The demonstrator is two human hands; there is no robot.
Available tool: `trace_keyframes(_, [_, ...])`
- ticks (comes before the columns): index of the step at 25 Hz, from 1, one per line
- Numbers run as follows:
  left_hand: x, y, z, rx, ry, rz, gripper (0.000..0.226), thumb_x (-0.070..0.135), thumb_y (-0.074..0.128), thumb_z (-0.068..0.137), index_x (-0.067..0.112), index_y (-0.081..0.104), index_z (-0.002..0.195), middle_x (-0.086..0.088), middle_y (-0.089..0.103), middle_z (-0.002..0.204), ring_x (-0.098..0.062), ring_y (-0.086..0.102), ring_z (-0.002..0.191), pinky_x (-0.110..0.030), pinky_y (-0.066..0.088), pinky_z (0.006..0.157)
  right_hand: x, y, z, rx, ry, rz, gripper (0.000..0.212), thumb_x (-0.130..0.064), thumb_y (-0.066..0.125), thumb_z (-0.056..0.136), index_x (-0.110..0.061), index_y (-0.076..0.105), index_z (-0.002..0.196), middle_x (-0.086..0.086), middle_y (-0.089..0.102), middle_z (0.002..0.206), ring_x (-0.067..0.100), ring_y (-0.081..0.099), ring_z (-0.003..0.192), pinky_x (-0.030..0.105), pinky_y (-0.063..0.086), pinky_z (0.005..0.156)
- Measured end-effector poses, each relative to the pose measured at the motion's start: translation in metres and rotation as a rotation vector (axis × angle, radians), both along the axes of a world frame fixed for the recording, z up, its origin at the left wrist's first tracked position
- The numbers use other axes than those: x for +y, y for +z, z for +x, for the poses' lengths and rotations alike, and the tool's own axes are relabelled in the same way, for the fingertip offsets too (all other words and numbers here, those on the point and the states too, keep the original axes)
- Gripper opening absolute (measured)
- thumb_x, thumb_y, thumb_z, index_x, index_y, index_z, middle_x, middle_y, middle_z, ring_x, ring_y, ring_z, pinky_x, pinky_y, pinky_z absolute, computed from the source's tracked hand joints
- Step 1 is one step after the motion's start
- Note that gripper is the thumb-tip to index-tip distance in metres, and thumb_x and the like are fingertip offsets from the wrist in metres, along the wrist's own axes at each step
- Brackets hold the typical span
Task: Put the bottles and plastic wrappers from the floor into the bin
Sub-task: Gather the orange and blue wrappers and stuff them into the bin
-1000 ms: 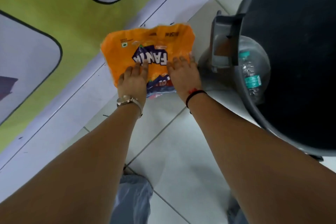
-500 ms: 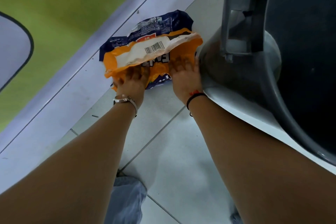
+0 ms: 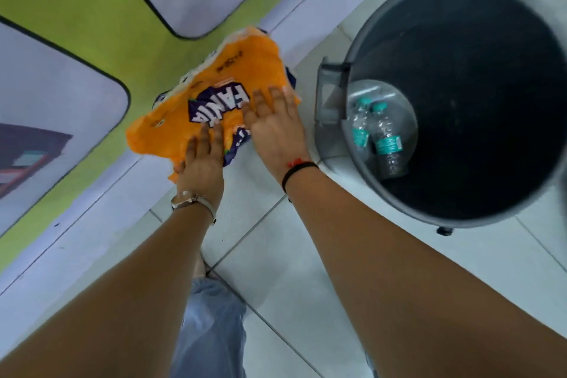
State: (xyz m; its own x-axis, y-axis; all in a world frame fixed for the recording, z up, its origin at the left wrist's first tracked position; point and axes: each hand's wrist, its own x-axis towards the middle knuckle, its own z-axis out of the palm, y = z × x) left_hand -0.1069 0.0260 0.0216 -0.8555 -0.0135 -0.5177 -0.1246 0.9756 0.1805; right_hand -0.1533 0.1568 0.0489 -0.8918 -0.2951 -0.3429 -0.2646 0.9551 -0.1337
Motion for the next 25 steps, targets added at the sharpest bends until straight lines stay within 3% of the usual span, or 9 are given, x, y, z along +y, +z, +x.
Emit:
trace_keyframes(4, [0.011,0.059,-0.013,0.135,0.076,0.069,0.083,-0.020,0.035,0.079,0.016,-0.004,0.144,-0.012,0.004,0.156,-0.034,0.009,0.140,-0.057,0.032,0.104,-0.004,0.073,-0.015,0.252,-0.014,0.015,0.056,-0.018,0.021,0.081,-0.029,0.063,0.116,-0.002,0.066,0.123,0.024,0.057,0.118,0.039,0.037,0.107])
trace_keyframes(8, [0.042,0.119,-0.046,0.283,0.020,0.122,0.083,-0.022,0.036,0.075,0.013,0.005,0.144,-0.016,0.011,0.154,-0.038,0.016,0.138,-0.058,0.032,0.103,0.038,0.149,-0.035,0.239,0.045,0.051,0.047,-0.016,0.023,0.094,-0.018,0.036,0.139,0.008,0.036,0.150,0.031,0.023,0.141,0.050,0.005,0.116])
trace_keyframes(10, [0.070,0.142,-0.066,0.365,-0.155,0.157,0.085,-0.023,0.038,0.070,0.015,0.016,0.143,-0.021,0.020,0.151,-0.045,0.029,0.131,-0.062,0.040,0.093,0.087,0.175,-0.028,0.296,-0.089,0.098,0.046,-0.014,0.030,0.094,-0.017,0.036,0.139,0.010,0.035,0.151,0.032,0.020,0.142,0.053,-0.007,0.111])
trace_keyframes(13, [0.121,0.170,-0.085,0.500,-0.499,0.182,0.091,-0.024,0.040,0.063,0.023,0.020,0.138,-0.029,0.029,0.144,-0.054,0.039,0.121,-0.063,0.051,0.074,0.156,0.182,0.014,0.418,-0.263,0.165,0.049,-0.017,0.036,0.080,-0.017,0.057,0.124,0.013,0.054,0.136,0.036,0.042,0.131,0.059,0.005,0.112])
trace_keyframes(15, [0.160,0.192,-0.089,0.513,-0.656,0.211,0.104,-0.023,0.047,0.068,0.034,0.001,0.141,-0.025,0.009,0.151,-0.050,0.022,0.133,-0.057,0.049,0.080,0.194,0.178,0.050,0.391,-0.313,0.168,0.051,-0.024,0.032,0.078,-0.015,0.059,0.121,0.017,0.053,0.136,0.037,0.034,0.131,0.060,0.005,0.107])
trace_keyframes(18, [0.198,0.193,-0.083,0.372,-0.832,0.121,0.098,0.004,0.055,0.079,0.032,-0.024,0.129,-0.017,-0.021,0.151,-0.038,-0.013,0.139,-0.054,0.019,0.108,0.223,0.164,0.088,0.183,-0.317,0.156,0.047,-0.034,0.035,0.080,-0.018,0.062,0.115,0.019,0.055,0.133,0.037,0.037,0.129,0.069,0.020,0.103])
trace_keyframes(21, [0.201,0.152,-0.068,0.366,-0.953,-0.053,0.099,0.028,0.060,0.076,0.029,-0.019,0.136,-0.015,-0.023,0.149,-0.035,-0.020,0.137,-0.053,-0.031,0.097,0.233,0.135,0.098,0.016,-0.264,0.079,0.033,-0.031,0.057,0.079,-0.020,0.064,0.110,0.026,0.055,0.130,0.045,0.047,0.124,0.075,0.031,0.091])
trace_keyframes(23, [0.204,0.127,-0.060,0.300,-1.003,-0.138,0.099,0.036,0.063,0.069,0.028,-0.002,0.143,-0.019,-0.012,0.152,-0.040,-0.009,0.139,-0.055,-0.024,0.104,0.236,0.113,0.091,-0.114,-0.290,0.014,0.041,-0.031,0.063,0.084,-0.023,0.055,0.123,0.026,0.035,0.145,0.047,0.028,0.135,0.073,0.017,0.102])
trace_keyframes(25, [0.208,0.109,-0.059,0.130,-1.013,-0.289,0.095,0.044,0.058,0.075,0.030,-0.007,0.143,-0.018,-0.021,0.151,-0.041,-0.017,0.137,-0.062,-0.014,0.107,0.239,0.093,0.082,-0.254,-0.296,-0.012,0.049,-0.038,0.054,0.089,-0.030,0.039,0.135,0.018,0.011,0.156,0.041,0.009,0.142,0.069,0.004,0.108])
